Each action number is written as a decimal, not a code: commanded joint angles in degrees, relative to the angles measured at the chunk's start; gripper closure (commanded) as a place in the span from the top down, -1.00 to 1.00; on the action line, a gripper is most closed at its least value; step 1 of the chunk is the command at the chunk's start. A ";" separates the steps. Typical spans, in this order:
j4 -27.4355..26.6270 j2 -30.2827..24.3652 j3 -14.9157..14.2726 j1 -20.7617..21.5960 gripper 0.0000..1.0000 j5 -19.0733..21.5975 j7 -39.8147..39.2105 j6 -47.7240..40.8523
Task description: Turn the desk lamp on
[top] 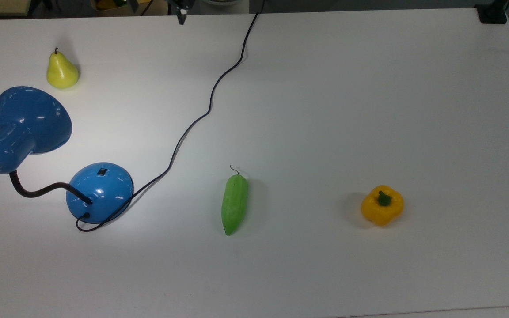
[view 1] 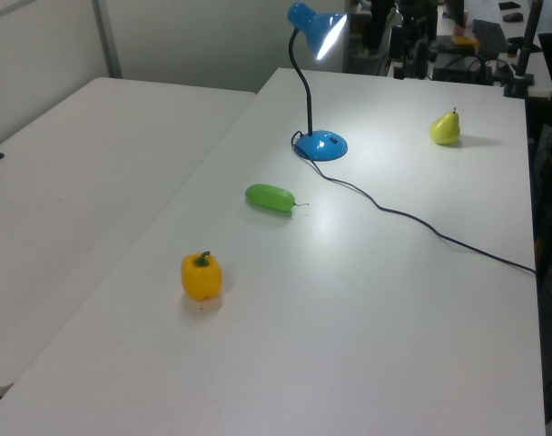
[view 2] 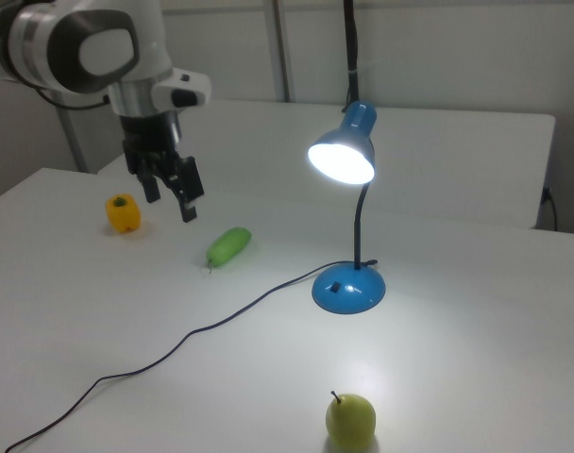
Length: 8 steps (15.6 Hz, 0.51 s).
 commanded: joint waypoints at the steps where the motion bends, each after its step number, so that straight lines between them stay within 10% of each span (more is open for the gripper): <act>1: 1.39 -0.90 4.96 -0.19 1.00 0.66 0.78 -1.30; 8: 0.87 -0.28 7.43 0.78 1.00 1.27 -9.47 2.13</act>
